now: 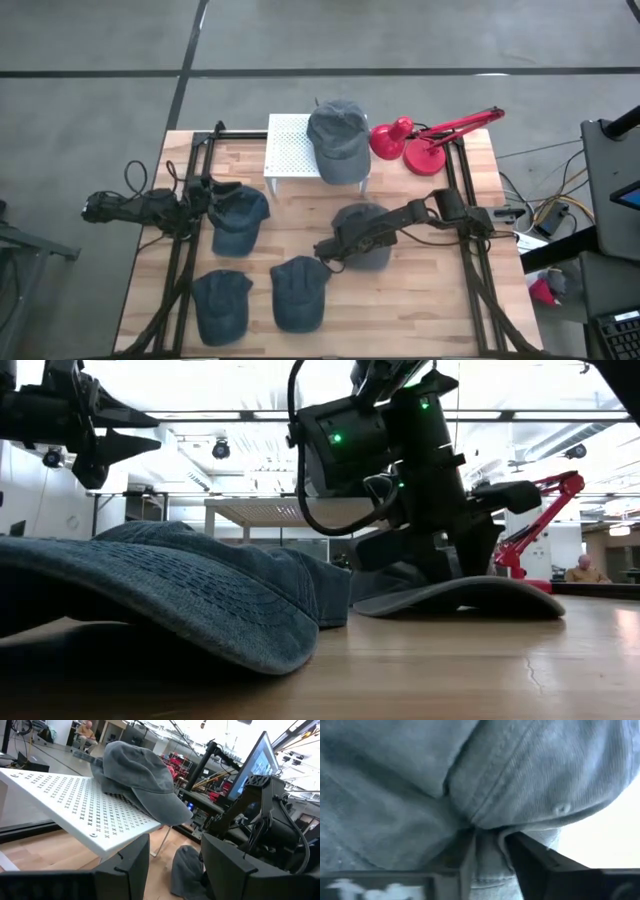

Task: Stack small to large cups/mugs on shelf
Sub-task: Stack the gray cup on the other gray cup on the shelf, then put the top blue cup on the shelf

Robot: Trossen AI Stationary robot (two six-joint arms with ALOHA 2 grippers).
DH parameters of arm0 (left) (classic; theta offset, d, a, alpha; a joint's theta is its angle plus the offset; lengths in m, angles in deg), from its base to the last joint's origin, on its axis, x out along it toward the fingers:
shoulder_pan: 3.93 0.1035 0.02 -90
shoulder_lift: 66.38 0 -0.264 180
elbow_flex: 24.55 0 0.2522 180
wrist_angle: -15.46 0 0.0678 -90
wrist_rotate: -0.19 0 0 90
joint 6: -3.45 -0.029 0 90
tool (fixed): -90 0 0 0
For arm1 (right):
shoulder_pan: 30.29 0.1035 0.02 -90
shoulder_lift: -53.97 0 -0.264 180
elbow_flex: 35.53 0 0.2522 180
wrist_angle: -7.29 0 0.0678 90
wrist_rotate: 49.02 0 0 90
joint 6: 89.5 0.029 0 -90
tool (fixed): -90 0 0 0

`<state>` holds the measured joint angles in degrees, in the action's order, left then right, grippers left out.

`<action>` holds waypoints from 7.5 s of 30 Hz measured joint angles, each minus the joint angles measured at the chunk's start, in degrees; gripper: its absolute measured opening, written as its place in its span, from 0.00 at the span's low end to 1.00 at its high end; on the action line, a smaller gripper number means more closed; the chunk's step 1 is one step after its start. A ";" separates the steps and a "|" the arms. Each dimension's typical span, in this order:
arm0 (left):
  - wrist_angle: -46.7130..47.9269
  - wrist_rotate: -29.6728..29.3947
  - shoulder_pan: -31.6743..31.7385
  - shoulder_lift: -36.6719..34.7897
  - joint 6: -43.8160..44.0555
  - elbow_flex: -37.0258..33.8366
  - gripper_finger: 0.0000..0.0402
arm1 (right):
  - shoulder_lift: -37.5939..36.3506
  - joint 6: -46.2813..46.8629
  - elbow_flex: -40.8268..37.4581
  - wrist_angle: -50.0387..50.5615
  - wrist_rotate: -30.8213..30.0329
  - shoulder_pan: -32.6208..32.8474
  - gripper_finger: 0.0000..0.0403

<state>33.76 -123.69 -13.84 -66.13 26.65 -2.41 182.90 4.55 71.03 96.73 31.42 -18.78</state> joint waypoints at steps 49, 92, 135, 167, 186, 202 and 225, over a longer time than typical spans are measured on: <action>-0.25 -0.04 0.00 0.35 2.32 -0.13 0.45 | -42.35 -6.05 -1.07 -0.98 -7.69 12.31 0.02; -0.17 -0.04 0.00 1.09 2.15 -0.13 0.45 | -28.55 -22.90 26.16 -3.77 -39.89 -10.85 0.02; 0.20 -0.26 0.02 1.29 0.52 -0.13 0.45 | -13.67 -14.95 28.29 8.94 -35.55 -20.70 0.02; 0.18 -0.26 0.02 1.31 0.57 -0.13 0.45 | -21.01 -22.42 27.82 8.90 -34.78 -19.90 0.45; -0.68 4.14 0.00 1.31 -0.68 -0.09 0.45 | -31.95 -37.54 21.89 9.49 -41.40 -5.94 0.39; 1.97 4.26 0.00 6.20 -7.10 6.49 0.45 | -49.38 -31.20 -8.87 -0.59 -42.68 -1.60 0.21; 27.26 2.62 0.00 27.63 -1.55 24.13 0.45 | -83.41 -47.60 -44.82 -35.86 -40.92 -1.62 0.11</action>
<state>61.02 -121.06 -13.84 -38.50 25.11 21.72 99.49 -43.05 26.21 60.86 -9.50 -20.40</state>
